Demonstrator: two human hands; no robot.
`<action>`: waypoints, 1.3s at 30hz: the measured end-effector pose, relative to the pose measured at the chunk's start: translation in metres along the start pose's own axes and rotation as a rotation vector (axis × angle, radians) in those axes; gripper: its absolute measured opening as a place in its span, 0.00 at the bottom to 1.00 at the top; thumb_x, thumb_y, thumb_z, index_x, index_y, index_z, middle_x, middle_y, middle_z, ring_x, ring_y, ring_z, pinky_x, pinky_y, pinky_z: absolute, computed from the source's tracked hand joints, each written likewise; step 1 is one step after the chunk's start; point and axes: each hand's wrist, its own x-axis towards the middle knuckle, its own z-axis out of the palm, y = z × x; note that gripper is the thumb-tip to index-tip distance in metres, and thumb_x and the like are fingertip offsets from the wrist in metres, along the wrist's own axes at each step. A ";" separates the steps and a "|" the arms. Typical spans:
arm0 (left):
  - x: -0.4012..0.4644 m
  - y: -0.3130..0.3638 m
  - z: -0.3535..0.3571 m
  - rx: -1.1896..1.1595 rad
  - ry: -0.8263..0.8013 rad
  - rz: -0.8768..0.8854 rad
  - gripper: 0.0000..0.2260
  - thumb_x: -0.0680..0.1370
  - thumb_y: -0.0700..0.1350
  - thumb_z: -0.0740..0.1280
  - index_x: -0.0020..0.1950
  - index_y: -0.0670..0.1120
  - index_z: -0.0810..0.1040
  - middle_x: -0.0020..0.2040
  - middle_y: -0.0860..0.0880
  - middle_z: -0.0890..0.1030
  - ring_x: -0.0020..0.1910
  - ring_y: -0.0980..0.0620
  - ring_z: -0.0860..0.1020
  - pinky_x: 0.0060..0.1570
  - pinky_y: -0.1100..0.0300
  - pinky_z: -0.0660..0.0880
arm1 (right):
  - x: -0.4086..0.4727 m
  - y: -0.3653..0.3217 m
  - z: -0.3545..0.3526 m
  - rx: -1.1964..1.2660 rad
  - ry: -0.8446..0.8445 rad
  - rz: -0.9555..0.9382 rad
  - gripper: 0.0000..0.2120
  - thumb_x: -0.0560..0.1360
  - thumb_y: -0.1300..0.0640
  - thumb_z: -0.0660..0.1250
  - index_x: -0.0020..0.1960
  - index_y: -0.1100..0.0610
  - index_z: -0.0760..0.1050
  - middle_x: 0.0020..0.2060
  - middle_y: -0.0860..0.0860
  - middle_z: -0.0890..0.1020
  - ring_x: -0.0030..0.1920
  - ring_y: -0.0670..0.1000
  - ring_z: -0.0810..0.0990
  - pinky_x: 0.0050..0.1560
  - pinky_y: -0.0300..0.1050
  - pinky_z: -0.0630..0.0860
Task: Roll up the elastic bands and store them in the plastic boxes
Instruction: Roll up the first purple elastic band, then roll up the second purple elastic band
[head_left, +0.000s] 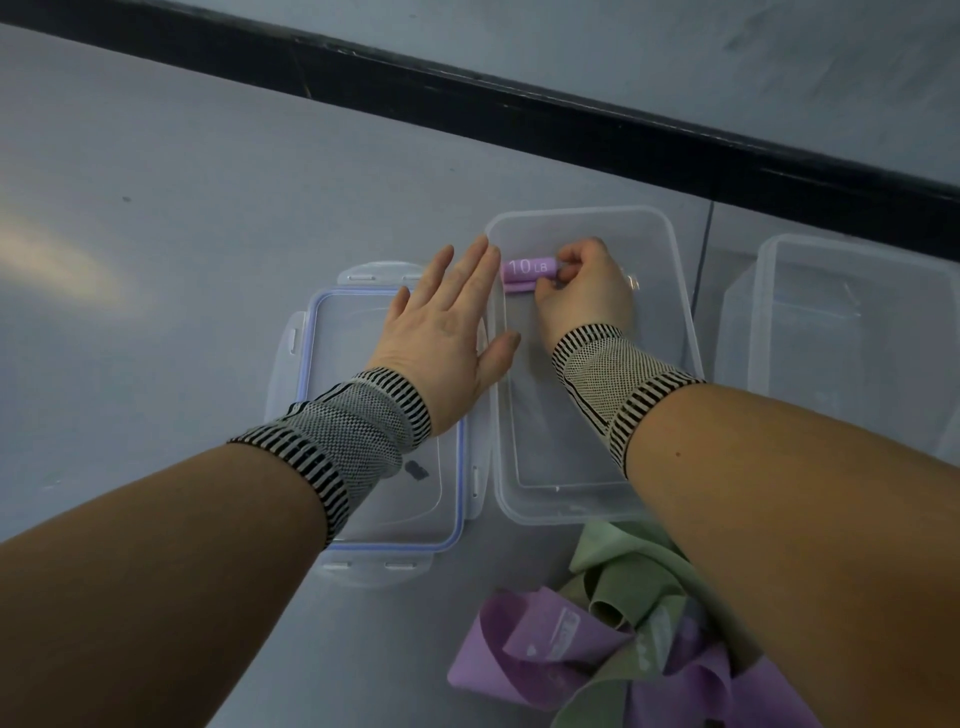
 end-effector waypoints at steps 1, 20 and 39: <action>0.000 0.001 0.000 0.004 -0.003 -0.004 0.32 0.78 0.58 0.53 0.77 0.50 0.43 0.78 0.54 0.44 0.77 0.52 0.43 0.74 0.45 0.50 | 0.000 0.000 0.000 0.014 -0.001 0.001 0.13 0.75 0.56 0.67 0.59 0.51 0.72 0.51 0.48 0.79 0.49 0.48 0.79 0.40 0.38 0.71; -0.039 0.038 -0.014 0.039 -0.025 -0.074 0.29 0.80 0.58 0.51 0.77 0.50 0.46 0.78 0.52 0.46 0.77 0.51 0.44 0.74 0.46 0.49 | -0.058 -0.008 -0.072 0.043 -0.054 -0.112 0.17 0.74 0.57 0.68 0.62 0.53 0.71 0.51 0.48 0.77 0.49 0.48 0.78 0.51 0.40 0.75; -0.226 0.119 0.002 0.099 -0.018 0.073 0.23 0.79 0.52 0.58 0.73 0.49 0.64 0.74 0.51 0.63 0.72 0.46 0.60 0.70 0.48 0.59 | -0.268 0.083 -0.191 -0.081 -0.033 -0.083 0.06 0.73 0.59 0.67 0.49 0.53 0.78 0.43 0.48 0.80 0.46 0.50 0.80 0.52 0.40 0.74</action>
